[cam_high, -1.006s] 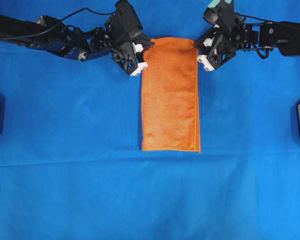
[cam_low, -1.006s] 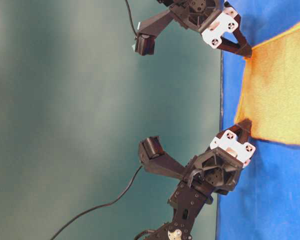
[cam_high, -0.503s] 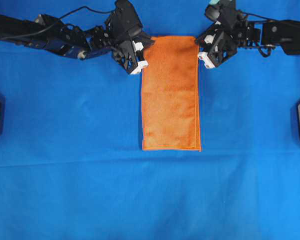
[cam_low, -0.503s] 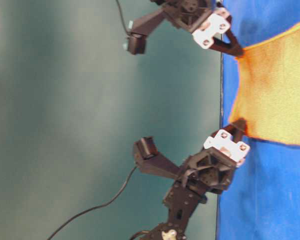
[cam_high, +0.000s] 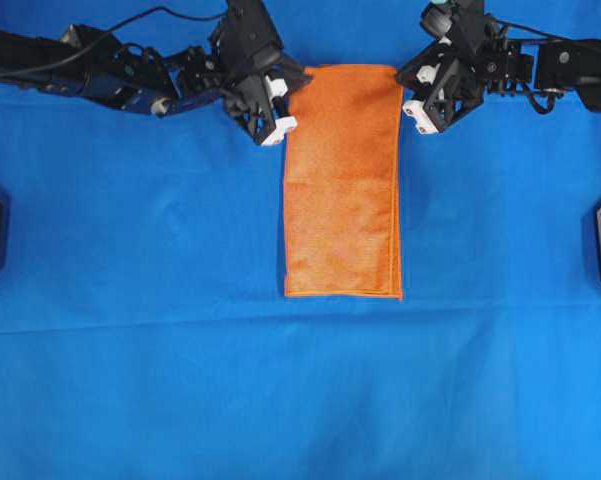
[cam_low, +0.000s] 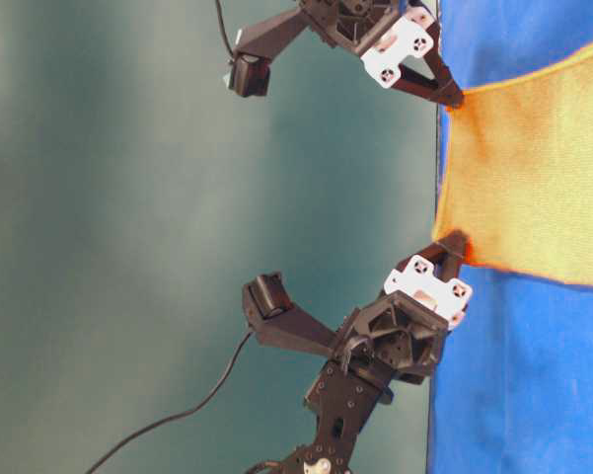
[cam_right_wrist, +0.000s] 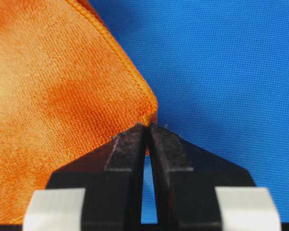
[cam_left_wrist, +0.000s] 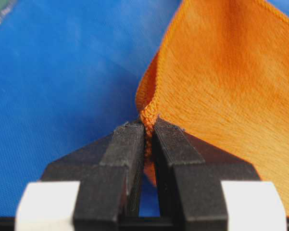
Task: Fold the orange towel.
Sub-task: 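Pull the top corners down toward the bottom edge, folding strip in half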
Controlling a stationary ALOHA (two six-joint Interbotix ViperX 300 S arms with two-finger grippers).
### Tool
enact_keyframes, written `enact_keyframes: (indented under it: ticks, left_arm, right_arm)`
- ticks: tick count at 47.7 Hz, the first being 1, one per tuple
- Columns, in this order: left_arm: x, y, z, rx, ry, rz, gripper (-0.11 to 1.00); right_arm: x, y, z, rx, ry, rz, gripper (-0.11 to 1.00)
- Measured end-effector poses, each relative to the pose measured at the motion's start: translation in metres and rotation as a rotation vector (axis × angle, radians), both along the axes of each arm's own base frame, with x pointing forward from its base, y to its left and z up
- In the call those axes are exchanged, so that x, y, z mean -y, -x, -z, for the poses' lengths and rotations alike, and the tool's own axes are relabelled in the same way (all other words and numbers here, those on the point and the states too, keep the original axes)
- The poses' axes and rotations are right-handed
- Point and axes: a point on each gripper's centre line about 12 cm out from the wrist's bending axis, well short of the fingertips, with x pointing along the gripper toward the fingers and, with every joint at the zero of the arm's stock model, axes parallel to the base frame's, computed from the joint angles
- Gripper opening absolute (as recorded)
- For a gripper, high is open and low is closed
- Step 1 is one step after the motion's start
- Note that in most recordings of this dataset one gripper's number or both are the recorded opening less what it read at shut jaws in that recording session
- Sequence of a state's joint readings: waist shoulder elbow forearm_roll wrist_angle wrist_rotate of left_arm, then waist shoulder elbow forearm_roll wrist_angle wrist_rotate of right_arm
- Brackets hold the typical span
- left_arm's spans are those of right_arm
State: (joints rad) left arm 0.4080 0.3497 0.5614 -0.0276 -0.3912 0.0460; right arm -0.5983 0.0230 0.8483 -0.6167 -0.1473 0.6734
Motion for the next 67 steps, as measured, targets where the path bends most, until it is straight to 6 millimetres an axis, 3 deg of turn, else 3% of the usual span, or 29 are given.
enact_keyframes:
  ticks: [26,49,58,67]
  left_arm:
    - [0.079,0.007,-0.03,0.004,0.007,0.167,0.02]
    - [0.172,0.01,-0.024,-0.05,0.127,0.328,0.02]
    - [0.19,0.01,-0.022,-0.066,0.149,0.36,0.02]
    - [0.193,0.011,-0.016,-0.087,0.153,0.363,0.02]
  right_arm:
    - [-0.091,0.015,-0.022,0.058,-0.003,-0.203,0.04]
    - [-0.167,0.016,-0.016,0.031,-0.112,-0.336,0.04]
    - [-0.184,0.015,-0.015,0.02,-0.145,-0.36,0.04]
    - [-0.19,0.012,-0.005,-0.019,-0.155,-0.375,0.04]
